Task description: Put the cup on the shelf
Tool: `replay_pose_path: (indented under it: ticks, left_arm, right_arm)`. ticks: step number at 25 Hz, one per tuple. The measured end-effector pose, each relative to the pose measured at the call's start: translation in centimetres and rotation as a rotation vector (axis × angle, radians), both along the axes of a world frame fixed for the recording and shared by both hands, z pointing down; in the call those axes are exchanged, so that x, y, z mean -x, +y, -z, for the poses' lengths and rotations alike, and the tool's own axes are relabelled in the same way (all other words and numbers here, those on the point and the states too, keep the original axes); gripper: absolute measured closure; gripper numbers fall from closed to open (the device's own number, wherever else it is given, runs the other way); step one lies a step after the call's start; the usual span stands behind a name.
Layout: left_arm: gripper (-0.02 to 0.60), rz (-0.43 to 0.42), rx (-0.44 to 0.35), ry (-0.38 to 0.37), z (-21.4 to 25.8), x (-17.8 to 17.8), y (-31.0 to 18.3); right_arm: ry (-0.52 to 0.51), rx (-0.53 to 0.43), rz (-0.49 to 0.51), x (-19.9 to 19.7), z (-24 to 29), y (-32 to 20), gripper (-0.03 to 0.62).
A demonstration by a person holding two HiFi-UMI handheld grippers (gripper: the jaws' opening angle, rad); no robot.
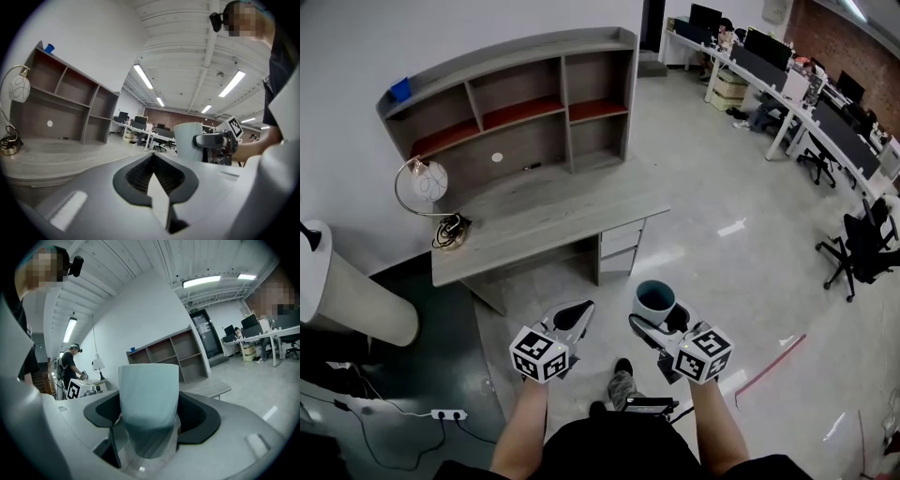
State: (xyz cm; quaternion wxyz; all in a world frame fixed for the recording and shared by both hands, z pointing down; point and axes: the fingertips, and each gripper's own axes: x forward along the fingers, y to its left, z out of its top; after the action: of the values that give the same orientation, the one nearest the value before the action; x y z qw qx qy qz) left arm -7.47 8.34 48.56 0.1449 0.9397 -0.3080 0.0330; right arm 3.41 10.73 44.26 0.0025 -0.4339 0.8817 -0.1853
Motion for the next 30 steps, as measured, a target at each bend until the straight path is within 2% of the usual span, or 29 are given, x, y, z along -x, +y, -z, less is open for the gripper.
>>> replay_pose_path:
  ticks: [11,17,24,30]
  left_arm:
    - [0.581,0.057,-0.028,-0.028,1.7,-2.7,-10.6]
    - [0.581,0.076,-0.027,-0.047,1.7,-5.2,-13.9]
    - [0.581,0.108,-0.005,-0.056,1.0,-4.7,-17.3]
    - [0.581,0.097,0.007,-0.056,-0.1,-4.2,-21.7]
  right_arm:
    - [-0.027,-0.022,0.055,-3.2,1.3,-11.0,0.227]
    - [-0.031,-0.018,0.091,-5.7,1.1,-15.1,0.227]
    - [-0.042,0.005,0.131,-5.0,0.2,-18.7,0.227]
    - [-0.044,0.008,0.143,-4.1,-0.4,-23.2,0.227]
